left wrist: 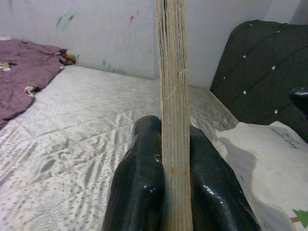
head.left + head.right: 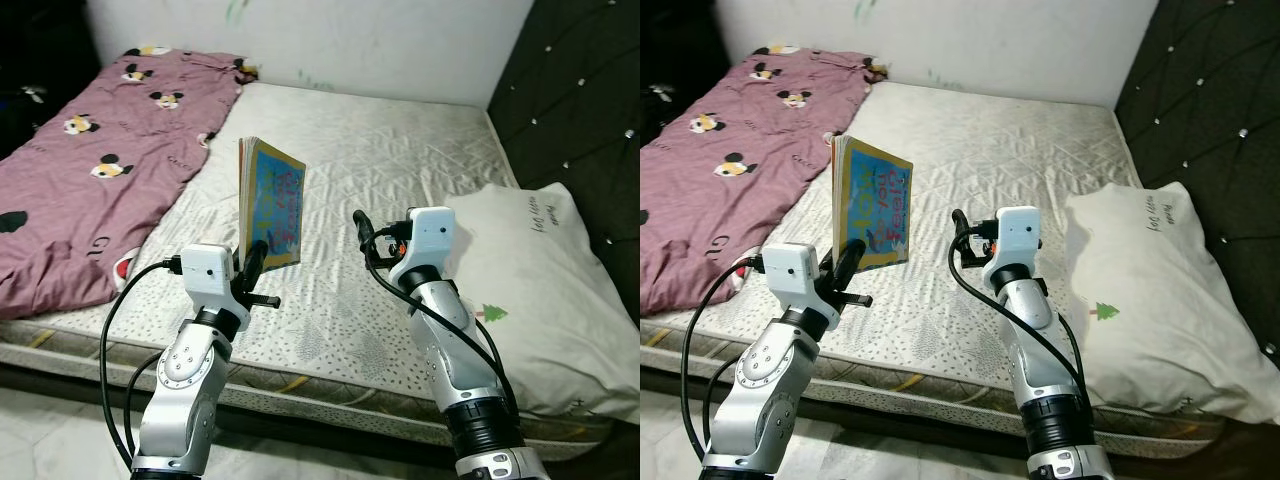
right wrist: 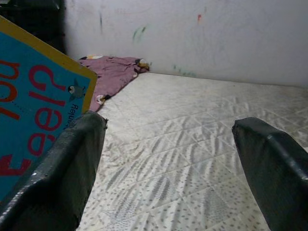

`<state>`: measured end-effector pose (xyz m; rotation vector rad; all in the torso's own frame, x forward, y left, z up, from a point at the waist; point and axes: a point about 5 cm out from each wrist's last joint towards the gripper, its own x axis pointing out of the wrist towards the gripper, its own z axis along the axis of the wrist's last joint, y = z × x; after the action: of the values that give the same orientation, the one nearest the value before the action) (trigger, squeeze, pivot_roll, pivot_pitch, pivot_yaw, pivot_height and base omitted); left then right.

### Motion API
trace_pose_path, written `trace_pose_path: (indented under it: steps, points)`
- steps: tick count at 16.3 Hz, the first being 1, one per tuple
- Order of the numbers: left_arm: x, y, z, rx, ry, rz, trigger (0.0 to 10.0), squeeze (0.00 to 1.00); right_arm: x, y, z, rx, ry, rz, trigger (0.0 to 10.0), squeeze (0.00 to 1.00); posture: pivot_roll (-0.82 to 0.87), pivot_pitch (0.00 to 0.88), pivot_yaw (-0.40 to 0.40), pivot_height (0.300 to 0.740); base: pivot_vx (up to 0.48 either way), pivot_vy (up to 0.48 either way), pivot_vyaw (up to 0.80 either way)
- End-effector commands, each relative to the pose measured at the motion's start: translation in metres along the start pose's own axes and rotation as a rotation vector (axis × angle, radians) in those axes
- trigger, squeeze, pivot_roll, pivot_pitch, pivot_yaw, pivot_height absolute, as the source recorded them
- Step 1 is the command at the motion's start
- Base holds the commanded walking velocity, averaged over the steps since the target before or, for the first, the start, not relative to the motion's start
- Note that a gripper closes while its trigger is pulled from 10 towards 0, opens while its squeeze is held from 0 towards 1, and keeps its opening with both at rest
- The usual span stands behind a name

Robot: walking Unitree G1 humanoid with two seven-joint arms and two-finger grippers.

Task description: Clean up the room

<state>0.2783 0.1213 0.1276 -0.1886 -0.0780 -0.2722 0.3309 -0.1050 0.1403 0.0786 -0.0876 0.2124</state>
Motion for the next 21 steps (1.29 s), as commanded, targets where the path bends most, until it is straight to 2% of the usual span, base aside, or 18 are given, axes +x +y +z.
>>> trace_pose_path:
  steps: [1, 18, 21]
  points:
    - [0.0031, -0.002, 0.0054, 0.012, -0.029, -0.01, 10.0, 0.0, -0.001, -0.0016, -0.0036, 0.003, 0.019, -0.006, 10.0, 0.0, -0.01, 0.043, -0.047, 0.74, 0.0, -0.24, 0.0]
    - [0.0045, -0.0041, 0.0065, 0.003, -0.034, -0.014, 10.0, 0.0, -0.001, -0.0015, -0.0044, -0.002, 0.018, -0.004, 10.0, 0.0, -0.02, 0.048, -0.047, 0.74, 0.0, -0.292, 0.0]
    - [0.0047, -0.0047, 0.0069, -0.014, -0.045, -0.017, 10.0, 0.0, -0.0019, -0.002, -0.0057, -0.005, 0.021, -0.006, 10.0, 0.0, -0.02, 0.049, -0.046, 0.74, 0.0, 0.0, 0.0]
